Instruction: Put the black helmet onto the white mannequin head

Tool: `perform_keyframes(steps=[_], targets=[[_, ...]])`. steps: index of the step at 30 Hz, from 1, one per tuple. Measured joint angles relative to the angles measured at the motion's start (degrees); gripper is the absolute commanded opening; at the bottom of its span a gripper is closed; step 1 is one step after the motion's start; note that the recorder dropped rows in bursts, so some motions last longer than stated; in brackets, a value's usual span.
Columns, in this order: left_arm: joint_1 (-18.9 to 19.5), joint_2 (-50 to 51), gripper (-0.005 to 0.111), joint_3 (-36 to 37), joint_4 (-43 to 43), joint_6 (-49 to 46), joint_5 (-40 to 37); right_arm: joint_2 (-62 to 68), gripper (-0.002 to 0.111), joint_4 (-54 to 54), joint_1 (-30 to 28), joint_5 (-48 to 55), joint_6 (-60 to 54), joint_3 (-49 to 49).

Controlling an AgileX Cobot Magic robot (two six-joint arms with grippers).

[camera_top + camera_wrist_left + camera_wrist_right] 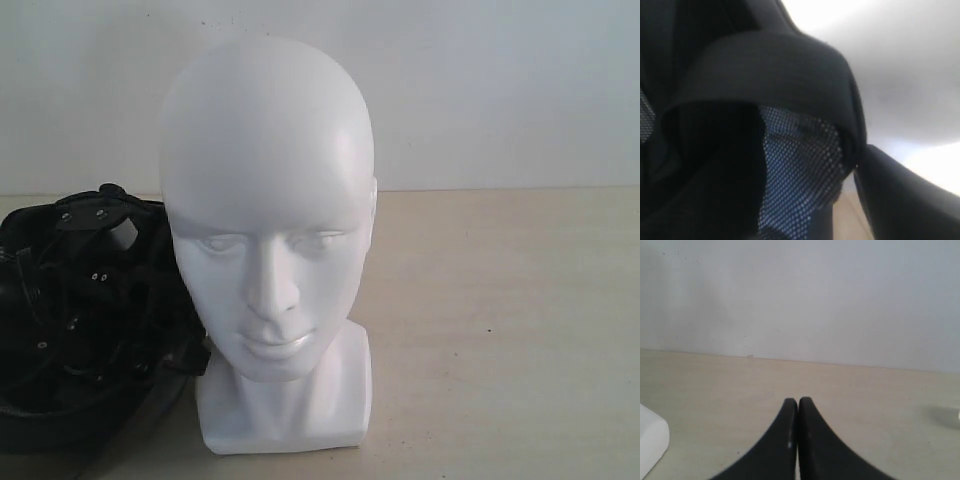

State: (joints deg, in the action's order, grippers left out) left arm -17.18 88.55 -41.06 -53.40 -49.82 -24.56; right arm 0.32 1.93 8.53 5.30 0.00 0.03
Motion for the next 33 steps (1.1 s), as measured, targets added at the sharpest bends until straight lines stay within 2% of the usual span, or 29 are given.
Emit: perform_keyframes(steps=[4,7,19,33], targets=[[0.00,0.66,0.066,0.00,-0.14,-0.14,1.13,0.00,0.000,0.00,0.00,0.00,0.00,0.00],[0.00,0.66,0.060,0.00,-0.14,-0.23,2.71,0.00,0.000,0.00,0.00,0.00,0.00,0.00],[0.00,0.66,0.004,-0.25,0.01,-0.72,3.76,0.00,0.000,0.00,0.00,0.00,0.00,0.00],[0.00,-0.63,0.004,-0.25,0.47,-1.07,1.59,0.00,0.000,0.00,0.00,0.00,0.00,0.00]])
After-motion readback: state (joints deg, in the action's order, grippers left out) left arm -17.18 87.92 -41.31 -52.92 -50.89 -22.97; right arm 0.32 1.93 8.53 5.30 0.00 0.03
